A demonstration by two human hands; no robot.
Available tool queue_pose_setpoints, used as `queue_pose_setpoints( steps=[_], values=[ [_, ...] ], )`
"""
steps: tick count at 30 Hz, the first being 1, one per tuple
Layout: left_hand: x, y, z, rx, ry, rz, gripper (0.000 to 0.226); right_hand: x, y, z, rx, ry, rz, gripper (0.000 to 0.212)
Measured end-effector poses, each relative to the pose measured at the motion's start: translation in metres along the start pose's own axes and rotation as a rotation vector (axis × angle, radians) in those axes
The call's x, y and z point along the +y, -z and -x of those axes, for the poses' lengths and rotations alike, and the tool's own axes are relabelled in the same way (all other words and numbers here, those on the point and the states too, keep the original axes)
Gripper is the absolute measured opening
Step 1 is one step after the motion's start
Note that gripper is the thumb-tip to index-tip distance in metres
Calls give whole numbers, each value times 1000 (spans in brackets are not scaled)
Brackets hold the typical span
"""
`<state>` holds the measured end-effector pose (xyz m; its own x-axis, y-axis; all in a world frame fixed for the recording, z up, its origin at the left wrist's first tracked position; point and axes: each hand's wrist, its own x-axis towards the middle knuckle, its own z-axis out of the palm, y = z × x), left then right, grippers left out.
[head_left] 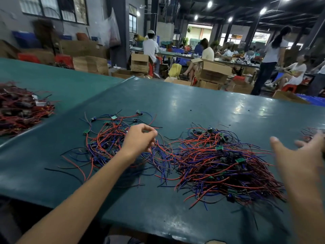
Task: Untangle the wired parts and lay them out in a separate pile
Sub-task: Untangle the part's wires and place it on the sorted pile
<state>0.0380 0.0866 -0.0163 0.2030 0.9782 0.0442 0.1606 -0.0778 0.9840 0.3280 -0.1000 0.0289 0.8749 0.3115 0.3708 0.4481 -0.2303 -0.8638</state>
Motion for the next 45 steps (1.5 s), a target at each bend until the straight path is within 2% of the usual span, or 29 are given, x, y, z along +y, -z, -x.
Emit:
queue_pose_setpoints(
  steps=[2,3,6,9,11,14,19,24,28,31,34,36,38,41,45],
  values=[
    [1,24,-16,87,-141,-344,8,-18,-20,44,84,312,-40,65],
    [0,35,-24,111,-176,-499,11,-24,-33,67,46,456,-78,51],
    [-3,64,-41,64,-188,-814,12,-19,-74,128,-289,717,-94,23],
    [-9,76,-49,-195,-231,-973,12,5,-105,160,-623,705,71,14],
    [-13,73,-51,-325,-245,-1018,15,17,-118,166,-734,703,179,16],
    [-19,64,-56,-398,-233,-1140,17,24,-125,164,-725,710,216,18],
    [-24,52,-60,-328,-131,-1288,25,29,-124,166,-711,707,212,20],
    [-29,50,-57,-244,-76,-1261,26,28,-124,167,-696,672,204,18],
    [-25,51,-54,-183,-89,-1161,35,28,-123,167,-718,653,196,19],
    [-14,56,-53,-83,-109,-933,38,27,-122,168,-715,652,196,19],
    [7,63,-51,16,-55,-688,35,28,-123,168,-716,647,195,19],
    [22,67,-51,35,-27,-531,27,27,-123,167,-726,650,207,20],
    [34,72,-50,54,-18,-437,28,27,-123,167,-728,653,208,21],
    [48,80,-48,91,-57,-418,35,28,-123,166,-734,652,219,22],
    [59,83,-47,108,-193,-375,40,28,-123,167,-729,645,211,21]
  ],
)
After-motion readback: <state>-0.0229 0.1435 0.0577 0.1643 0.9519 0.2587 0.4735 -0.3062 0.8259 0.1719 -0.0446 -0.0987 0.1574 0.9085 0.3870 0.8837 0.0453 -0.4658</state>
